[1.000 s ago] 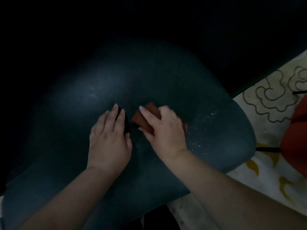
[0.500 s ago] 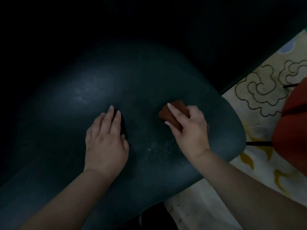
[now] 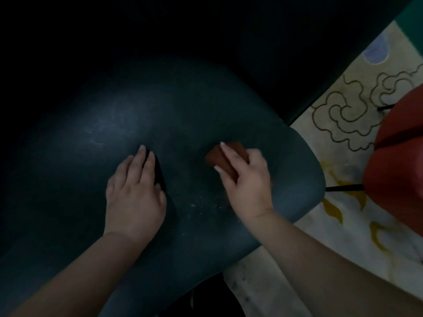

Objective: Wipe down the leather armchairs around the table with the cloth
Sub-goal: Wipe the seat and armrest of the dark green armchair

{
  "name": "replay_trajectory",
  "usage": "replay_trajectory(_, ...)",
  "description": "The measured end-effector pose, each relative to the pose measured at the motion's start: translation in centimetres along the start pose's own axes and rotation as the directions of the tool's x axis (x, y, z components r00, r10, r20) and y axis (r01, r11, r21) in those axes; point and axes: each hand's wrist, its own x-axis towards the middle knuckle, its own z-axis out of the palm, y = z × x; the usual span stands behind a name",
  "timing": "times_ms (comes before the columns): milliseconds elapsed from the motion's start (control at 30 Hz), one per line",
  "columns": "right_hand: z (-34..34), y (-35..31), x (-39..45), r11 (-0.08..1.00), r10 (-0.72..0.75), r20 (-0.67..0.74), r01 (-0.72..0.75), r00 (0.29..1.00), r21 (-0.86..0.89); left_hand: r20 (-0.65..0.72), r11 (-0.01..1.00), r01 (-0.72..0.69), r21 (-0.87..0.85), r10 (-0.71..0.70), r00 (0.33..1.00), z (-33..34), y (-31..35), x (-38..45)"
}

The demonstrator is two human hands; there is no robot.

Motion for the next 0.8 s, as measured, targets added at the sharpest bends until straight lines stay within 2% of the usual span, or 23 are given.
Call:
replay_trajectory(133, -1.7, 3.0, 1.4, 0.963, 0.229, -0.135, -0.245, 0.964, -0.113, -0.004, 0.999, -0.039, 0.016, 0.039, 0.999, 0.0, -0.8, -0.1)
replay_trajectory(200, -1.2, 2.4, -0.1, 0.949, 0.281, -0.155, -0.298, 0.947, -0.103, -0.007, 0.999, -0.042, 0.013, 0.042, 0.999, -0.1, -1.2, -0.3)
replay_trajectory(300, 1.1, -1.3, -3.3, 0.955, 0.289, -0.157, -0.296, 0.944, -0.019, -0.005, 0.999, -0.047, 0.013, 0.047, 0.999, 0.0, -1.7, -1.0)
replay_trajectory(400, 2.3, -4.5, -4.7, 0.976, 0.217, -0.051, -0.216, 0.975, 0.026, -0.001, 0.999, -0.046, 0.013, 0.046, 0.999, -0.1, -2.3, -1.8)
replay_trajectory(467, 1.7, -4.0, -4.2, 0.987, 0.163, -0.006, -0.163, 0.987, 0.004, -0.006, 0.999, -0.036, 0.014, 0.036, 0.999, -0.1, -2.9, -2.4)
replay_trajectory(567, 0.3, -1.8, -4.0, 0.974, 0.192, -0.087, -0.201, 0.978, -0.105, -0.022, 0.999, -0.032, 0.022, 0.032, 0.999, 0.1, -4.0, -3.2)
replay_trajectory(700, 2.2, -4.3, -5.5, 0.946, 0.314, -0.136, -0.321, 0.94, -0.035, -0.039, 1.0, -0.018, 0.02, 0.019, 0.999, 0.1, -4.8, -4.1)
replay_trajectory(800, 5.2, -8.8, -7.1, 0.976, 0.204, -0.053, -0.207, 0.978, -0.067, -0.049, 1.0, 0.006, 0.013, -0.006, 0.999, 0.2, -5.5, -5.1)
